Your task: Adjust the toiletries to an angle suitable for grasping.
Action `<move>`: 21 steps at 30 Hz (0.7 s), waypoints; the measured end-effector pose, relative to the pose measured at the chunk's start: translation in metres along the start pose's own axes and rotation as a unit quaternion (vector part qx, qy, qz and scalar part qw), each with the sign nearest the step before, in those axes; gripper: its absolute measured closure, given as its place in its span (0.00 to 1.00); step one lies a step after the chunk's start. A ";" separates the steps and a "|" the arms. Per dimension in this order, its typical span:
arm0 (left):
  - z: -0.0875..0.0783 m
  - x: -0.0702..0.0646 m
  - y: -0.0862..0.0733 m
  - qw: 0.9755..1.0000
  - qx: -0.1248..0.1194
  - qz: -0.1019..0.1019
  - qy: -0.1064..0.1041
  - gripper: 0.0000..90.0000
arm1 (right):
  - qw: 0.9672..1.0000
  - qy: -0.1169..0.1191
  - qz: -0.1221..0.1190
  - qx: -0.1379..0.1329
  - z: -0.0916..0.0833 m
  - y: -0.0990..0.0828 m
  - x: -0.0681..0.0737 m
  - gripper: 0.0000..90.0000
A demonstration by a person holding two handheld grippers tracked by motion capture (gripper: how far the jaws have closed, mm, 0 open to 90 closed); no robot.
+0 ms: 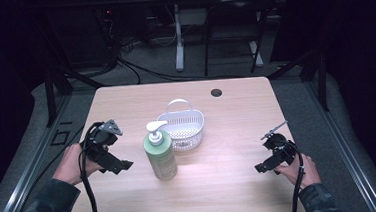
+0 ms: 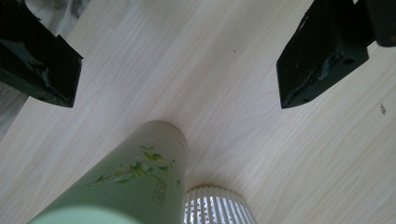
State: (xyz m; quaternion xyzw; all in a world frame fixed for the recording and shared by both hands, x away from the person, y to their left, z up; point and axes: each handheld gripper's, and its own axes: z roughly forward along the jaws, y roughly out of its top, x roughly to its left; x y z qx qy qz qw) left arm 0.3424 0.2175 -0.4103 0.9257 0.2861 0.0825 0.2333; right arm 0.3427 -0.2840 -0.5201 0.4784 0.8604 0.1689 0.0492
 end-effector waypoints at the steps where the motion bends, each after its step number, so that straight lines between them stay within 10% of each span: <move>1: -0.002 0.001 0.003 1.000 0.000 0.001 0.000 0.00 | 1.000 0.001 -0.001 0.001 0.000 0.000 0.000 0.00; 21: -0.008 -0.003 0.053 0.997 0.041 0.062 -0.025 0.00 | 1.000 0.008 -0.015 0.000 0.004 0.002 0.001 0.00</move>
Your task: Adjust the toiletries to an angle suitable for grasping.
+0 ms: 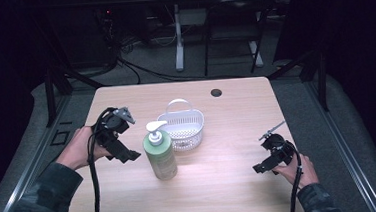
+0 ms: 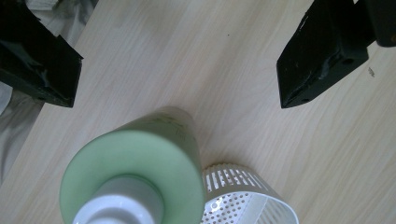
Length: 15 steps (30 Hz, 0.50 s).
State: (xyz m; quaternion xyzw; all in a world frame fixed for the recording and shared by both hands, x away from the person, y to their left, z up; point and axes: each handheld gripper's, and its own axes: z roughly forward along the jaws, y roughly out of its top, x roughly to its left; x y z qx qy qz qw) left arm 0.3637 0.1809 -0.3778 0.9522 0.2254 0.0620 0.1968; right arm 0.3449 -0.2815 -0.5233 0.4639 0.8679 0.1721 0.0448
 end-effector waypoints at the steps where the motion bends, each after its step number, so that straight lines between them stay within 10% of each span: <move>1: 0.000 0.000 0.003 1.000 0.000 0.002 -0.004 0.00 | 1.000 0.001 0.001 -0.001 0.000 0.000 0.001 0.00; 15: -0.011 -0.005 0.042 0.999 0.013 0.046 -0.014 0.09 | 1.000 0.001 0.001 0.002 -0.001 0.000 0.001 0.00</move>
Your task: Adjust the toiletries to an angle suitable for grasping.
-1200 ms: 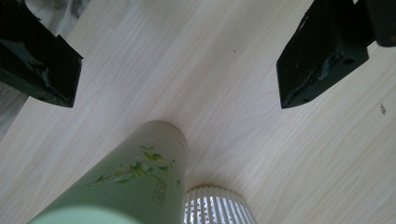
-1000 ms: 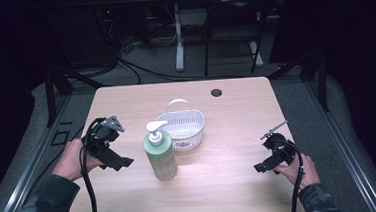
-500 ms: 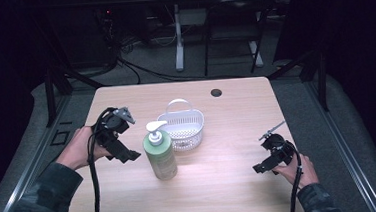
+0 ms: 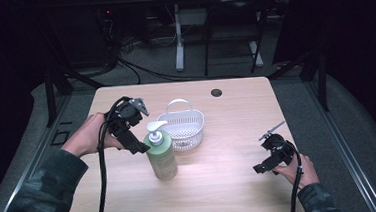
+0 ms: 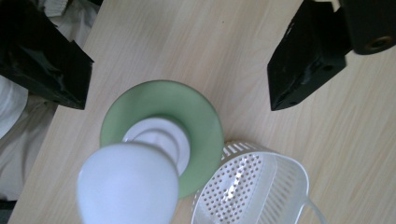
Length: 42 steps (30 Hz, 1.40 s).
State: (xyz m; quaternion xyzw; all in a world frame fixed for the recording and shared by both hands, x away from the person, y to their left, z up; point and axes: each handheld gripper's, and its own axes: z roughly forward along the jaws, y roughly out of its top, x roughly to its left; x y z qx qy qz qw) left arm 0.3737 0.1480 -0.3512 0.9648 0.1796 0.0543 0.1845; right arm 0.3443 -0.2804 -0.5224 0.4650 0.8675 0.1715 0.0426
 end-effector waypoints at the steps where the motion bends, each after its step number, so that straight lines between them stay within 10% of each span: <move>1: -0.001 0.000 0.002 1.000 -0.001 0.002 -0.002 0.12 | 1.000 -0.001 -0.002 0.001 0.000 0.000 0.000 0.00; 26: -0.011 -0.007 0.046 0.998 0.054 0.044 -0.002 0.47 | 1.000 -0.001 -0.001 0.009 0.002 0.000 0.001 0.00; 42: -0.006 -0.005 0.046 0.999 0.037 0.014 -0.007 0.59 | 1.000 -0.001 0.003 0.014 0.003 0.000 0.000 0.00</move>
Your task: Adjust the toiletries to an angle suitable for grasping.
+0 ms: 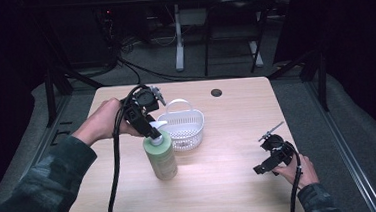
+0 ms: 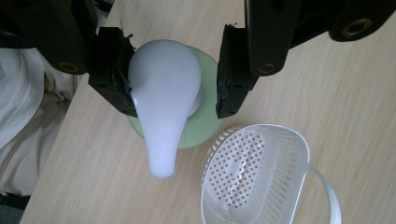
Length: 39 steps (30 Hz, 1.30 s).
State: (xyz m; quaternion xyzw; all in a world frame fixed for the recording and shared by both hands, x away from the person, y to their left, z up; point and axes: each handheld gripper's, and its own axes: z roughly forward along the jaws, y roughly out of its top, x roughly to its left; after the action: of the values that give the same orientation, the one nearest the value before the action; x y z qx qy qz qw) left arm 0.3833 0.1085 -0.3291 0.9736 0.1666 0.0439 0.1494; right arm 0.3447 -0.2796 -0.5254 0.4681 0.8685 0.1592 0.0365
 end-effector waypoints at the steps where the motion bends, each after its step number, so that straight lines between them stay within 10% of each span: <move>1: 0.001 0.000 0.000 1.000 -0.001 -0.001 -0.002 0.60 | 1.000 0.000 -0.001 0.001 0.000 0.000 0.000 0.00; 39: 0.002 -0.004 -0.010 0.999 -0.048 0.003 0.004 0.70 | 1.000 -0.003 -0.003 0.002 0.000 0.003 0.002 0.00</move>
State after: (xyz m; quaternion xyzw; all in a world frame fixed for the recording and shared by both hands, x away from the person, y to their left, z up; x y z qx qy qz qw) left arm 0.3766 0.1150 -0.3345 0.9655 0.1623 0.0564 0.1955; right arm 0.3463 -0.2766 -0.5245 0.4662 0.8699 0.1563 0.0383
